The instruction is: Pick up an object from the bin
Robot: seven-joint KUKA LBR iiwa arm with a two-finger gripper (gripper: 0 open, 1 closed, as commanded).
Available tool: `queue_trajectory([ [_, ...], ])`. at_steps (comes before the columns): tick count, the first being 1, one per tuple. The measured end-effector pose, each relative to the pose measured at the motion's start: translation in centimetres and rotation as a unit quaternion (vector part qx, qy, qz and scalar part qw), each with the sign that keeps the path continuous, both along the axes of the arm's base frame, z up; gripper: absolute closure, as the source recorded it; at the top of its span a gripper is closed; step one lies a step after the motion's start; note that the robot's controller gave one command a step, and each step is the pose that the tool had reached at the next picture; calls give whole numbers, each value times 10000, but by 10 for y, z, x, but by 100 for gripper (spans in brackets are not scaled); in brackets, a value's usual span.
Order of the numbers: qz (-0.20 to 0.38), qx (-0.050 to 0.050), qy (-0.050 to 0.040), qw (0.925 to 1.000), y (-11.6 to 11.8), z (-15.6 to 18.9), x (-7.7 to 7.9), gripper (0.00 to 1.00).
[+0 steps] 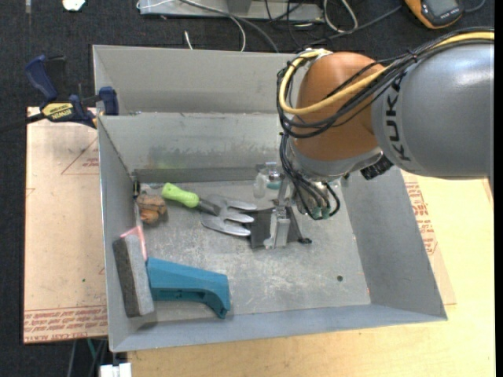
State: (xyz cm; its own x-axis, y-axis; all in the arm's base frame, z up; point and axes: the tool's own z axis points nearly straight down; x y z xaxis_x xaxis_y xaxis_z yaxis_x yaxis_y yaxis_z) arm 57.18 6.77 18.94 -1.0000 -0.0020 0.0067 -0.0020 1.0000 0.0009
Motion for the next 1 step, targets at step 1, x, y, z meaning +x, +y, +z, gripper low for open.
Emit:
queue_trajectory([
  [1, -8, 3, -38, 10000, 0, 5, 2, 0],
])
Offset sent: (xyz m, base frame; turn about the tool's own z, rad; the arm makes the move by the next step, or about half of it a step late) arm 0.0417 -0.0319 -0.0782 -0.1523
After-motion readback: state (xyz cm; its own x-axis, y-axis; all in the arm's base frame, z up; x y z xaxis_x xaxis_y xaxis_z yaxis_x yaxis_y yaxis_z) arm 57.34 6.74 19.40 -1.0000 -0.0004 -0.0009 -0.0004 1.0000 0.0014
